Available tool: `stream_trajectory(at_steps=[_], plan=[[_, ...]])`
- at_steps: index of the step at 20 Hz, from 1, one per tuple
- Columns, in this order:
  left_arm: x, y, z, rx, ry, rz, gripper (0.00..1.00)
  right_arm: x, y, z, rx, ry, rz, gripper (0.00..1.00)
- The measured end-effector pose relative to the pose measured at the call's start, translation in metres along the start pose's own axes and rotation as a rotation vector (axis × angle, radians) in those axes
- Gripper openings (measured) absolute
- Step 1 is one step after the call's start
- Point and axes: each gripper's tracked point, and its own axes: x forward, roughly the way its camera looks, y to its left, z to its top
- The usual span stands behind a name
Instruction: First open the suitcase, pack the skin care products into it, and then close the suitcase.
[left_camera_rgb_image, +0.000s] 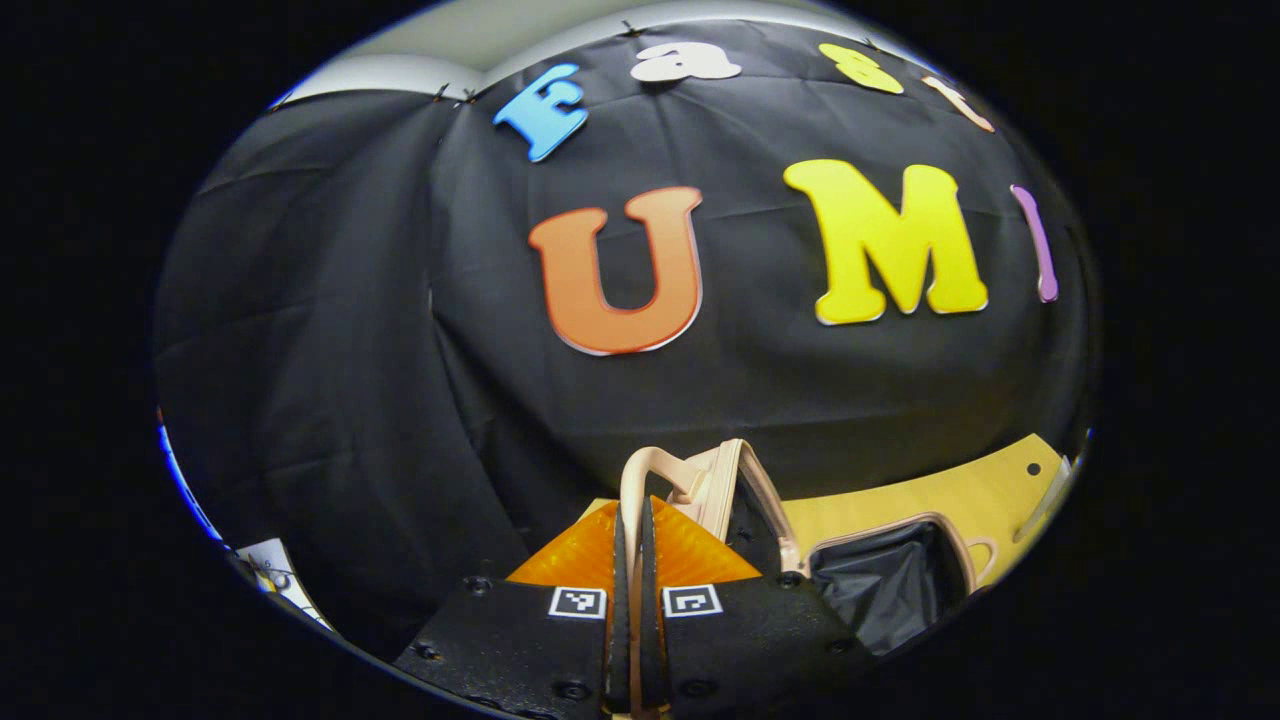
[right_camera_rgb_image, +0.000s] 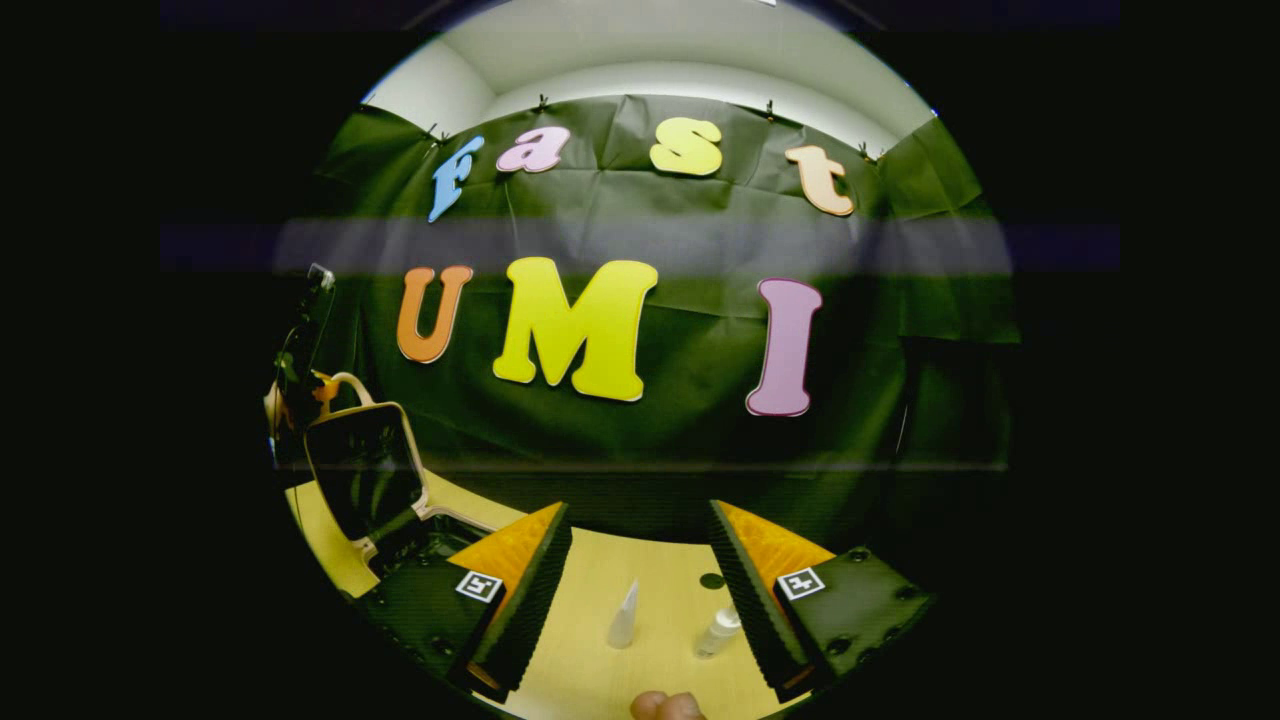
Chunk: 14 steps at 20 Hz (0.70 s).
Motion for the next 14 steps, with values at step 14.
stream_trajectory(at_steps=[14], plan=[[0.109,0.057,-0.210,-0.203,0.304,-0.044,0.07,-0.002,0.041,-0.014,-0.130,0.087,-0.031,0.81]])
